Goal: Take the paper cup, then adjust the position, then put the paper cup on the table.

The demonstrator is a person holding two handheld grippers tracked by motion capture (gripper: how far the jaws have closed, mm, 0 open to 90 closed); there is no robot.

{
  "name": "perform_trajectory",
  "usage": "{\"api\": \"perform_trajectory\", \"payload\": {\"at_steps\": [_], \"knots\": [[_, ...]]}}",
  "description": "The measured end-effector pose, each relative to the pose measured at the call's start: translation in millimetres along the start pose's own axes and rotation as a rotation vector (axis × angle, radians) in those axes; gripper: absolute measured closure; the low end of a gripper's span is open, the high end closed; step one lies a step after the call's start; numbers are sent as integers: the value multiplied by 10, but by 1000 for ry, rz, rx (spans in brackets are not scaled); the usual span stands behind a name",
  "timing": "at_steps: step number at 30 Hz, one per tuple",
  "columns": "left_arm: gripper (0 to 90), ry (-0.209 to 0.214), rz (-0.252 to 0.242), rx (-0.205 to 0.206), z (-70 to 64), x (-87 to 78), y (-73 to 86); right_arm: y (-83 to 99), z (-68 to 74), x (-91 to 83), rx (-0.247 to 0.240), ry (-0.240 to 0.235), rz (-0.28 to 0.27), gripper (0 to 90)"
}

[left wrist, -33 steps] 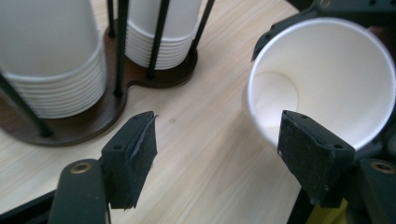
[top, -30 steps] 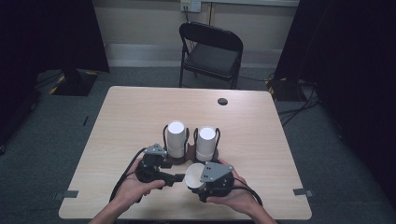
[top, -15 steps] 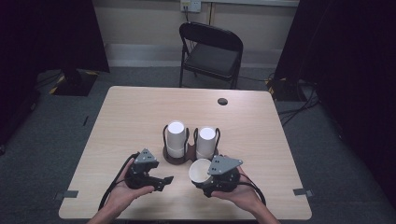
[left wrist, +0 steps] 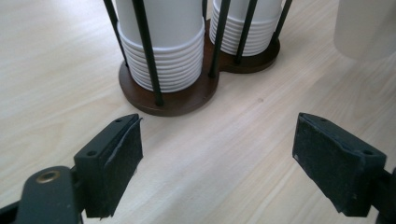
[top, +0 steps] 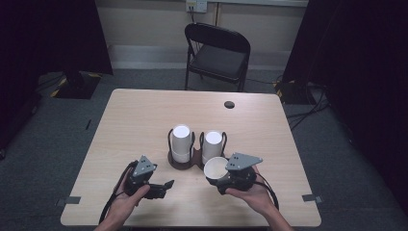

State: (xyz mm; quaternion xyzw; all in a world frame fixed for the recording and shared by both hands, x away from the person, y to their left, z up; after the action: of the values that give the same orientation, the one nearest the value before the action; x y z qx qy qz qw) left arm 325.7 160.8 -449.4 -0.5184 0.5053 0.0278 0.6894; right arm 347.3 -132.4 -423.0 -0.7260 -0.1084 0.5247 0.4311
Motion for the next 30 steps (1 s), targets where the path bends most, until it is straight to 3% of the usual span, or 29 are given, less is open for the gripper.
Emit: {"api": "perform_trajectory", "payload": {"at_steps": [8,13,23,30], "knots": [[160,-1,-1,0,10,11,49,87,-196,-124,72,50,-25,249],[158,-5,-13,-29,21,9,56,131,-331,-190,122,97,-50,249],[160,0,-6,-24,22,20,69,227,-612,-311,214,175,-81,249],[164,-5,-20,-26,27,3,70,291,-902,-324,302,241,-101,249]]}}
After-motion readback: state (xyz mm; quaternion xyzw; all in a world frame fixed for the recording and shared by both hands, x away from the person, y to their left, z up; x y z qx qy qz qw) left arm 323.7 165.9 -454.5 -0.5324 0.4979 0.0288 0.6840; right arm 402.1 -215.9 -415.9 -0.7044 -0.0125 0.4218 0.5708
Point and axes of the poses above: each handheld gripper's, and its own axes: x roughly forward along the jaws, y roughly out of its underside, z roughly to its left, the point moved 2 cm from there along x, roughly forward along the jaws, and after that the axes turned 10 degrees about z, right-handed, at the moved point
